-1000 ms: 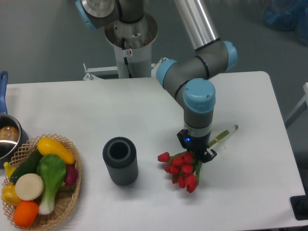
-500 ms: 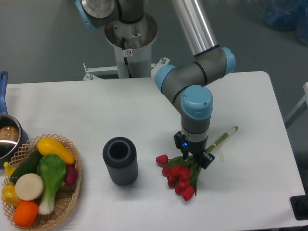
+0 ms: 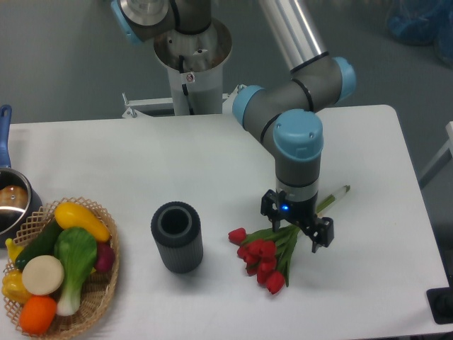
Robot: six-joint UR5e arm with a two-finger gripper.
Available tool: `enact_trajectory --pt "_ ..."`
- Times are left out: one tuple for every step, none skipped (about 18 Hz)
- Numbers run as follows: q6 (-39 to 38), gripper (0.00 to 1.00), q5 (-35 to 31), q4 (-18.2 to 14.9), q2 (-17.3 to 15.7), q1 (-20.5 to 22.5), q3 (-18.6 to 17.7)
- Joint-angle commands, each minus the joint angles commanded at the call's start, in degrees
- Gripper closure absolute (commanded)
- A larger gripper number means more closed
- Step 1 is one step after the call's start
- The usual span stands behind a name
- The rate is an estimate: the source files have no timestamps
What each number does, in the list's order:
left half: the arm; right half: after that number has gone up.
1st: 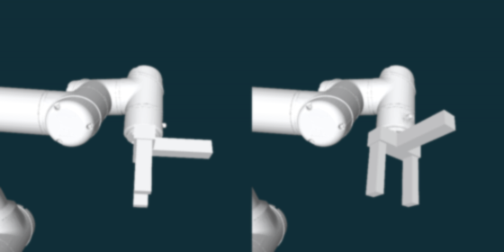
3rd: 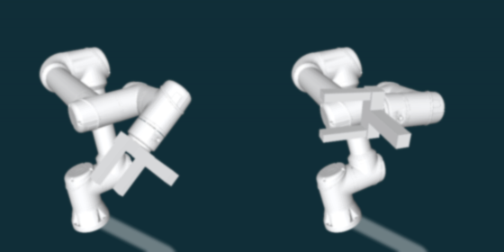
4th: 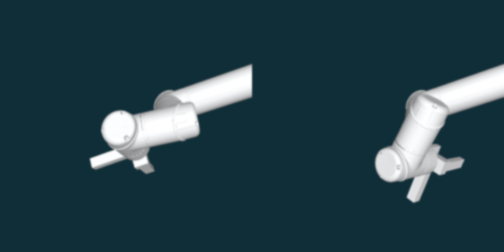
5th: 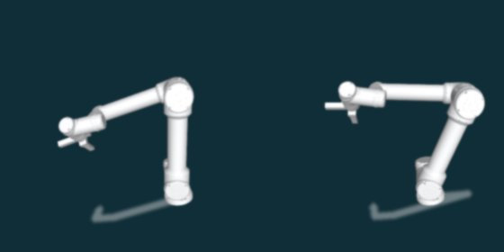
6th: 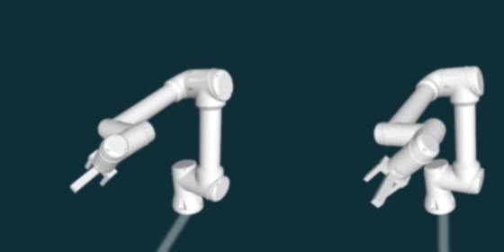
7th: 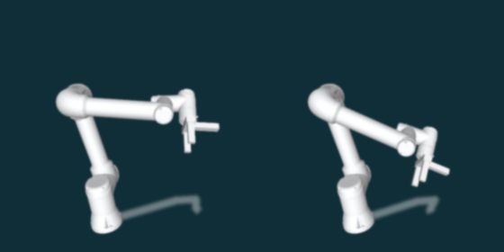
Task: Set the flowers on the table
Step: 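Open the gripper to release the tulip stems on the table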
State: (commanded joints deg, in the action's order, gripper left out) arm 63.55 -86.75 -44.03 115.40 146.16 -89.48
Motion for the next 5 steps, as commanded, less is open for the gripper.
enact_trajectory --pt "0.1 0.0 0.0 0.0 -0.1 0.0 0.4" --pt "0.1 0.0 0.0 0.0 -0.1 0.0 0.4" --pt "0.3 0.0 0.0 0.0 -0.4 0.0 0.4" --pt "0.4 0.0 0.0 0.0 -0.8 0.1 0.4" --pt "0.4 0.0 0.0 0.0 -0.9 0.1 0.4"
